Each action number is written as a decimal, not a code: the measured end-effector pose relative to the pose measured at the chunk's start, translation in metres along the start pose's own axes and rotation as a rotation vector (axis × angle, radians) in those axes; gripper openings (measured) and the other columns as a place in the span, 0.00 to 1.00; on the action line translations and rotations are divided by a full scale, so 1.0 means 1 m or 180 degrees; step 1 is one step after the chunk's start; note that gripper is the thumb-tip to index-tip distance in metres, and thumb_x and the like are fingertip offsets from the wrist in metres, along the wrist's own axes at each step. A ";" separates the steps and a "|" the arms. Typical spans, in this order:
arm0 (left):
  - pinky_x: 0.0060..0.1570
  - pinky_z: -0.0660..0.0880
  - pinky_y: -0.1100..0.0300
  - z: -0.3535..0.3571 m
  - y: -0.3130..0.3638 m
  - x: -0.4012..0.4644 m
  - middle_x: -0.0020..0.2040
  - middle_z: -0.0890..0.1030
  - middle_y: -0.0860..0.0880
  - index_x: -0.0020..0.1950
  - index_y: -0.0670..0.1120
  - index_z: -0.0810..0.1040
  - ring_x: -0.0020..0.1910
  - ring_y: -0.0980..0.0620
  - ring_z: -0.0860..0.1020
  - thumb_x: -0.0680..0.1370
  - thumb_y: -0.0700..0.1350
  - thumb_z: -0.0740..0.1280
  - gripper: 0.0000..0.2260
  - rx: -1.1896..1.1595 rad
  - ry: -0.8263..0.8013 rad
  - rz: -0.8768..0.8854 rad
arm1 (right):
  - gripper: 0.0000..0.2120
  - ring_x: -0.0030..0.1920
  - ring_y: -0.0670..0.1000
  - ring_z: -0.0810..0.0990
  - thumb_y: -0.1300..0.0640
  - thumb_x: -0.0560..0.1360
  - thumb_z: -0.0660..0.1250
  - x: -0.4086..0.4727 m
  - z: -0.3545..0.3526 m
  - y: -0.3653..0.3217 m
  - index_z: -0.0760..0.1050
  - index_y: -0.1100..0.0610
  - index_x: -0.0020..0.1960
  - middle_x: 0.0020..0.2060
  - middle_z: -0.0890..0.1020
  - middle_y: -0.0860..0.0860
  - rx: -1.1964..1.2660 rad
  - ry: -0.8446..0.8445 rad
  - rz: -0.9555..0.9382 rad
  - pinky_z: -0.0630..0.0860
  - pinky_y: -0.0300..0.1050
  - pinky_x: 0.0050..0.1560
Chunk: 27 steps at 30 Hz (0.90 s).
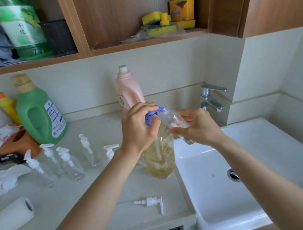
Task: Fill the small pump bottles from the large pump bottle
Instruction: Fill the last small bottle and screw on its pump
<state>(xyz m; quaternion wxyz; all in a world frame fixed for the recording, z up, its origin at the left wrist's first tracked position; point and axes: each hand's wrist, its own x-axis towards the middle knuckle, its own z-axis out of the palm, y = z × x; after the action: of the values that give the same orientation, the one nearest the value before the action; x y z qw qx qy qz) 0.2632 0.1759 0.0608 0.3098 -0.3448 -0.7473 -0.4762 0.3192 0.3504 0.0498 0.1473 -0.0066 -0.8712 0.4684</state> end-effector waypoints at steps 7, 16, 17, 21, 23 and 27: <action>0.51 0.75 0.62 -0.003 0.005 -0.004 0.50 0.84 0.49 0.49 0.42 0.84 0.51 0.54 0.80 0.70 0.47 0.59 0.17 0.0253 -0.0156 0.0033 | 0.16 0.49 0.44 0.83 0.48 0.65 0.77 0.000 -0.003 0.002 0.82 0.45 0.53 0.44 0.85 0.43 -0.0089 -0.0018 -0.0001 0.78 0.49 0.55; 0.55 0.75 0.61 -0.018 0.009 0.018 0.50 0.85 0.51 0.48 0.43 0.85 0.51 0.58 0.80 0.69 0.47 0.57 0.19 0.0193 -0.0274 -0.0193 | 0.23 0.54 0.43 0.81 0.49 0.64 0.79 0.011 -0.007 -0.007 0.81 0.50 0.58 0.50 0.84 0.43 0.0261 -0.0046 -0.0010 0.76 0.43 0.58; 0.55 0.75 0.62 -0.017 0.009 0.017 0.49 0.85 0.50 0.48 0.43 0.85 0.51 0.59 0.80 0.69 0.47 0.57 0.19 0.0182 -0.0259 -0.0180 | 0.24 0.54 0.43 0.81 0.49 0.63 0.80 0.012 -0.007 -0.005 0.81 0.50 0.58 0.50 0.84 0.43 0.0277 -0.0045 0.0004 0.76 0.43 0.58; 0.52 0.74 0.68 -0.014 0.007 0.017 0.47 0.85 0.50 0.46 0.42 0.85 0.48 0.60 0.79 0.69 0.47 0.58 0.18 0.0117 -0.0188 -0.0166 | 0.29 0.53 0.43 0.81 0.41 0.58 0.78 0.012 -0.003 0.000 0.81 0.49 0.57 0.49 0.85 0.44 0.0371 -0.0044 0.0016 0.77 0.46 0.58; 0.51 0.72 0.71 -0.011 0.007 0.014 0.47 0.84 0.50 0.46 0.41 0.85 0.48 0.61 0.79 0.68 0.46 0.58 0.18 0.0068 -0.0113 -0.0204 | 0.32 0.52 0.43 0.82 0.37 0.56 0.76 0.012 -0.002 0.003 0.81 0.48 0.57 0.48 0.85 0.44 0.0402 -0.0057 0.0054 0.78 0.46 0.57; 0.53 0.73 0.70 -0.005 0.003 0.002 0.47 0.84 0.52 0.46 0.41 0.85 0.50 0.61 0.79 0.68 0.46 0.57 0.19 0.0056 -0.0059 -0.0226 | 0.20 0.51 0.45 0.82 0.46 0.64 0.78 0.010 -0.002 0.009 0.82 0.46 0.55 0.46 0.85 0.43 0.0340 -0.0131 0.0041 0.80 0.45 0.50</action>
<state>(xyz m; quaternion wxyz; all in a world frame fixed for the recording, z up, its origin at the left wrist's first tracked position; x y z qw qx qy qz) 0.2656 0.1728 0.0658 0.2888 -0.3197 -0.7660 -0.4770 0.3091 0.3587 0.0465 0.1265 0.0053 -0.8477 0.5152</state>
